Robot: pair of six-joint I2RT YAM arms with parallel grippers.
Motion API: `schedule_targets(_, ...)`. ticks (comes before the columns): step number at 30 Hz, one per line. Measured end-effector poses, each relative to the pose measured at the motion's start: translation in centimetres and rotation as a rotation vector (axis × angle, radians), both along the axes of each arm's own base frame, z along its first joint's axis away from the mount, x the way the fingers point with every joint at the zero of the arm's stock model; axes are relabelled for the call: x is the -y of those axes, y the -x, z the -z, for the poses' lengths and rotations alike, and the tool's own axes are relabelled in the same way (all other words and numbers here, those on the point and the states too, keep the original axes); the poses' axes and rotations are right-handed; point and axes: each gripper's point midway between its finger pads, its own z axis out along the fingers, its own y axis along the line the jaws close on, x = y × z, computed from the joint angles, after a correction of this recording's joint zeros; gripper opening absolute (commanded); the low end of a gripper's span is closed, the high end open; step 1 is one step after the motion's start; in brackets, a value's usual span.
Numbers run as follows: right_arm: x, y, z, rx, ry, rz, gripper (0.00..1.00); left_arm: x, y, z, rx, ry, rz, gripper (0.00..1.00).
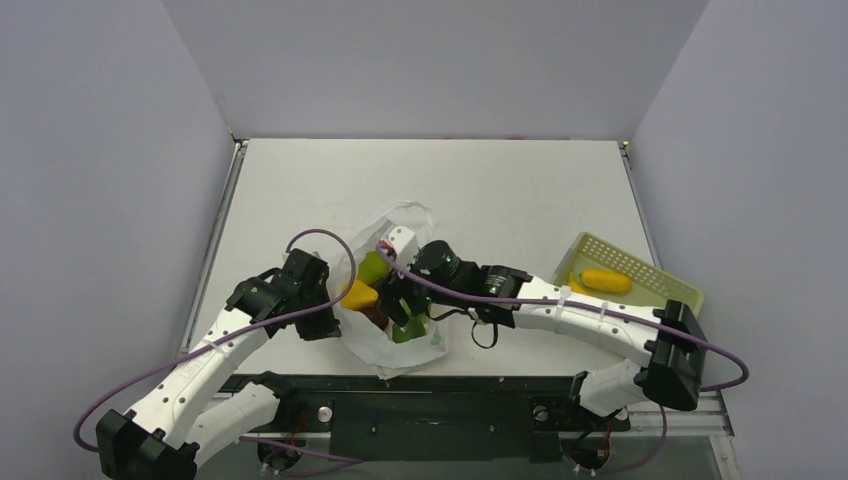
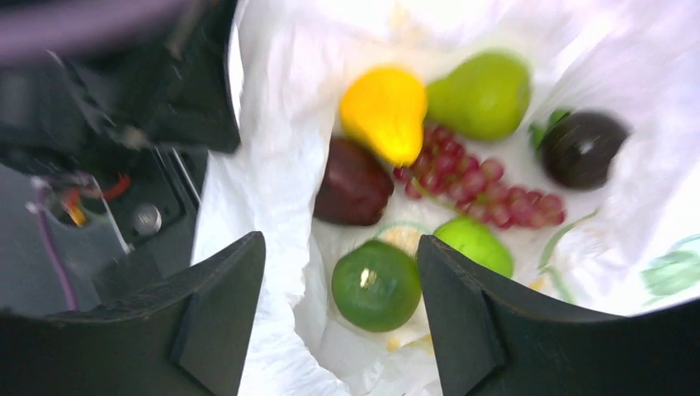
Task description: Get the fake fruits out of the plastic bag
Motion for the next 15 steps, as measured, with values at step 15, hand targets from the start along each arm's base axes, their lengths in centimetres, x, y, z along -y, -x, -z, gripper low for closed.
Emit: schedule_targets(15, 0.5, -4.8, 3.5, 0.032, 0.167, 0.088, 0.76, -0.1, -0.1, 0.1, 0.006, -0.022, 0.059, 0.0)
